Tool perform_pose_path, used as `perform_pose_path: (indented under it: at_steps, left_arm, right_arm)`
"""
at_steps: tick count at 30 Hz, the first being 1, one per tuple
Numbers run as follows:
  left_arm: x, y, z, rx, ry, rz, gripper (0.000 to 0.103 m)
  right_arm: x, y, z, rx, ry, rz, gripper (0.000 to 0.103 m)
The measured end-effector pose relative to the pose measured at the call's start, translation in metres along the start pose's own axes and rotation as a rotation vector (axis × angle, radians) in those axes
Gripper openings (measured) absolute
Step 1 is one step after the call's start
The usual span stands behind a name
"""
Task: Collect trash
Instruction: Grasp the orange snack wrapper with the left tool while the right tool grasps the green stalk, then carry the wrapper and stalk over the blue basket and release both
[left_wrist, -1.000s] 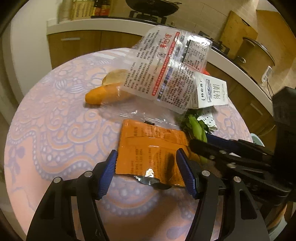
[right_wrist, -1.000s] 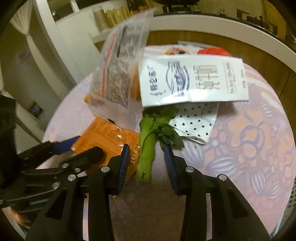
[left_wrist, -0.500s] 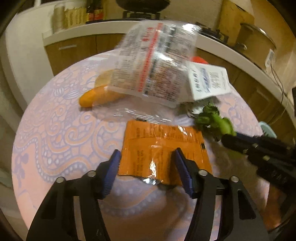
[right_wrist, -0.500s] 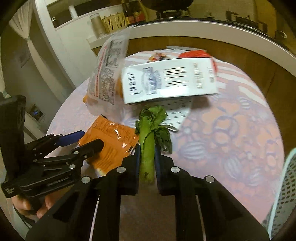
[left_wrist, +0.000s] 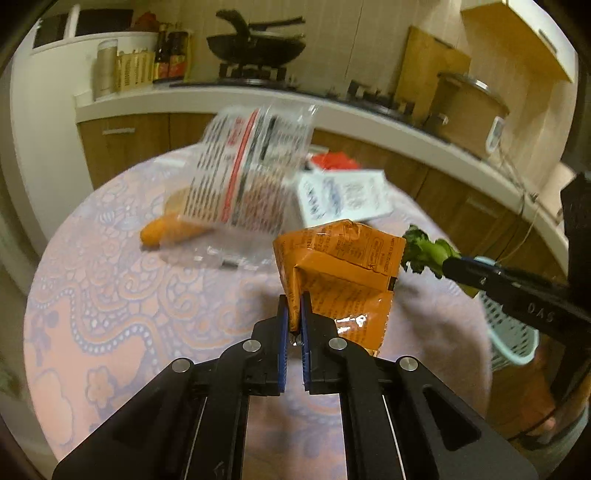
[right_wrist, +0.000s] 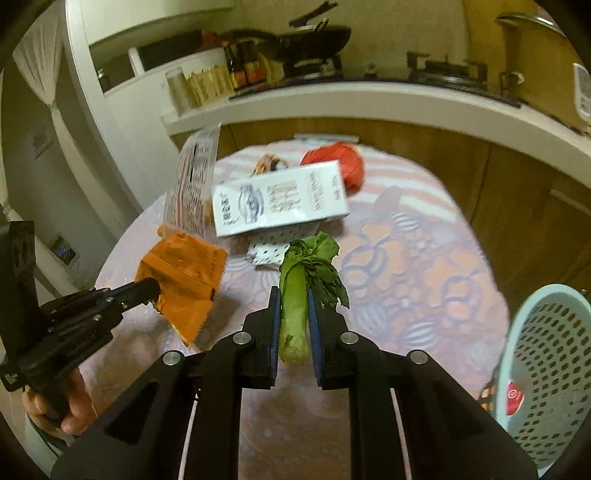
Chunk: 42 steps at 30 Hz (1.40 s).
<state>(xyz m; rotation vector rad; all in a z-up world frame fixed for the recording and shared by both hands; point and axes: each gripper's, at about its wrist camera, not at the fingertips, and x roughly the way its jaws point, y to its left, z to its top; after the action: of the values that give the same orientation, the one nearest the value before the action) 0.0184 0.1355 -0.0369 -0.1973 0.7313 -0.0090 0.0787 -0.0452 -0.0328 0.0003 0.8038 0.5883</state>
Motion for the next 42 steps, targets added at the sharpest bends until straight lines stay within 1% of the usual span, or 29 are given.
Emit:
perform_pose_path:
  at_steps: [3,8,10,12,15,17,19,24,28,30,35,38,39,40,41,42]
  left_arm:
    - [-0.005,-0.014,0.004,0.004,-0.025,-0.023,0.004]
    - [0.001,-0.046,0.017,0.039,-0.038,-0.086,0.004]
    - [0.005,-0.067,0.022,0.058,-0.052,-0.101,0.004]
    - [0.012,-0.083,0.025,0.071,-0.047,-0.119,0.004]
    - [0.028,-0.112,0.03,0.095,-0.026,-0.16,0.004]
    - [0.037,-0.136,0.032,0.128,-0.018,-0.186,0.004]
    - [0.047,-0.16,0.032,0.161,-0.009,-0.21,0.004]
    - [0.068,-0.214,0.029,0.214,0.032,-0.263,0.004]
    - [0.085,-0.247,0.024,0.246,0.064,-0.288,0.004]
    - [0.093,-0.258,0.022,0.252,0.08,-0.298,0.004]
    - [0.122,-0.29,0.008,0.281,0.147,-0.305,0.005]
    - [0.136,-0.299,0.001,0.284,0.179,-0.303,0.006]
    - [0.139,-0.301,-0.001,0.287,0.187,-0.301,0.01]
    - [0.143,-0.302,-0.003,0.29,0.199,-0.295,0.016]
    - [0.147,-0.303,-0.004,0.291,0.207,-0.291,0.032]
    - [0.148,-0.303,-0.004,0.291,0.208,-0.28,0.043]
  right_arm:
    - [-0.01,-0.006,0.003,0.015,-0.03,-0.015,0.012]
    - [-0.044,-0.034,0.002,0.053,-0.097,-0.058,0.012]
    - [-0.056,-0.049,0.001,0.074,-0.12,-0.086,0.012]
    - [-0.066,-0.062,-0.001,0.098,-0.135,-0.1,0.012]
    - [-0.085,-0.086,-0.006,0.132,-0.163,-0.144,0.012]
    - [-0.096,-0.104,-0.012,0.152,-0.178,-0.182,0.012]
    - [-0.106,-0.122,-0.018,0.177,-0.191,-0.221,0.012]
    - [-0.127,-0.161,-0.036,0.237,-0.209,-0.274,0.012]
    - [-0.137,-0.195,-0.05,0.292,-0.198,-0.319,0.012]
    - [-0.138,-0.205,-0.057,0.311,-0.186,-0.334,0.012]
    - [-0.13,-0.235,-0.075,0.371,-0.111,-0.375,0.012]
    - [-0.123,-0.247,-0.084,0.399,-0.071,-0.396,0.012]
    - [-0.122,-0.249,-0.087,0.405,-0.063,-0.4,0.012]
    - [-0.12,-0.253,-0.089,0.416,-0.052,-0.407,0.013]
    - [-0.118,-0.255,-0.091,0.426,-0.04,-0.411,0.013]
    - [-0.115,-0.258,-0.093,0.437,-0.025,-0.411,0.013]
